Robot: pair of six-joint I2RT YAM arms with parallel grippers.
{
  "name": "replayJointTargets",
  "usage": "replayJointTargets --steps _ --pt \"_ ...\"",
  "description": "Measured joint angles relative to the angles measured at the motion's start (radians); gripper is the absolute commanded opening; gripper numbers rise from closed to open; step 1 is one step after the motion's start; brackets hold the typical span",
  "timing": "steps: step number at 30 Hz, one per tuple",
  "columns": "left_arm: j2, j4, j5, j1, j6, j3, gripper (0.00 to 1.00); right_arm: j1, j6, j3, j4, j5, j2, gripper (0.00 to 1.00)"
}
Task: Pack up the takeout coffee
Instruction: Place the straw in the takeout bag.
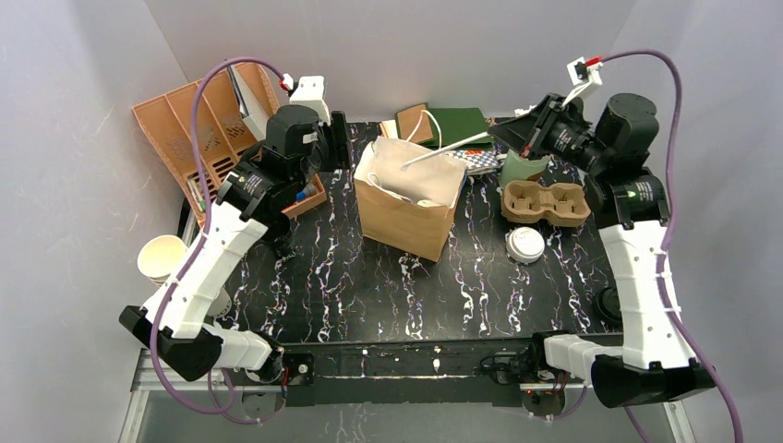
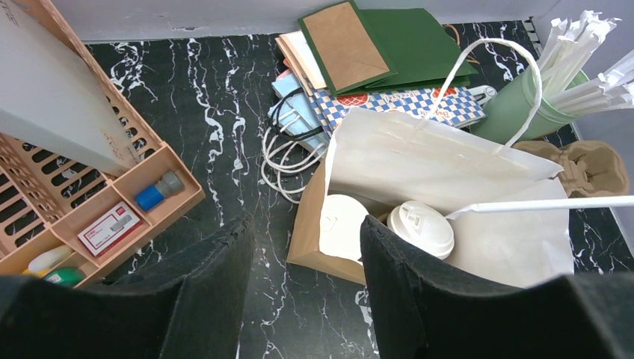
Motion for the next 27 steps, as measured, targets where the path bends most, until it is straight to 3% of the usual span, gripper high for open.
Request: replayJointTargets --steps 6,7,9,11,12,17,21,27 --pt "-0.004 0.002 0.012 0.0 -0.006 -0.013 0.53 0.0 0.032 -0.118 0.113 0.002 0.031 0.01" --pt "-0.004 0.003 0.015 0.0 -0.008 -0.013 0.53 0.0 0.038 -0.129 0.127 0.002 0.036 0.09" --pt "-0.004 0.005 0.019 0.0 -0.011 -0.013 0.53 0.005 0.051 -0.144 0.162 0.002 0.05 0.41" --pt "-0.004 0.008 0.022 0.0 -0.013 -0.014 0.53 0.019 0.066 -0.153 0.192 0.006 0.063 0.87" --pt "-0.004 0.01 0.022 0.0 -0.014 -0.018 0.53 0.037 0.062 -0.153 0.198 0.018 0.07 0.97" --pt "-0.005 0.018 0.019 0.0 -0.028 -0.05 0.6 0.207 -0.057 -0.084 0.124 0.158 0.128 0.98" --pt "-0.016 0.035 -0.005 0.0 -0.059 -0.086 0.75 0.216 -0.121 -0.018 0.004 0.358 0.126 0.96" --pt "-0.037 0.035 -0.026 0.0 -0.102 -0.096 0.82 0.132 -0.139 0.251 -0.235 0.625 0.259 0.69"
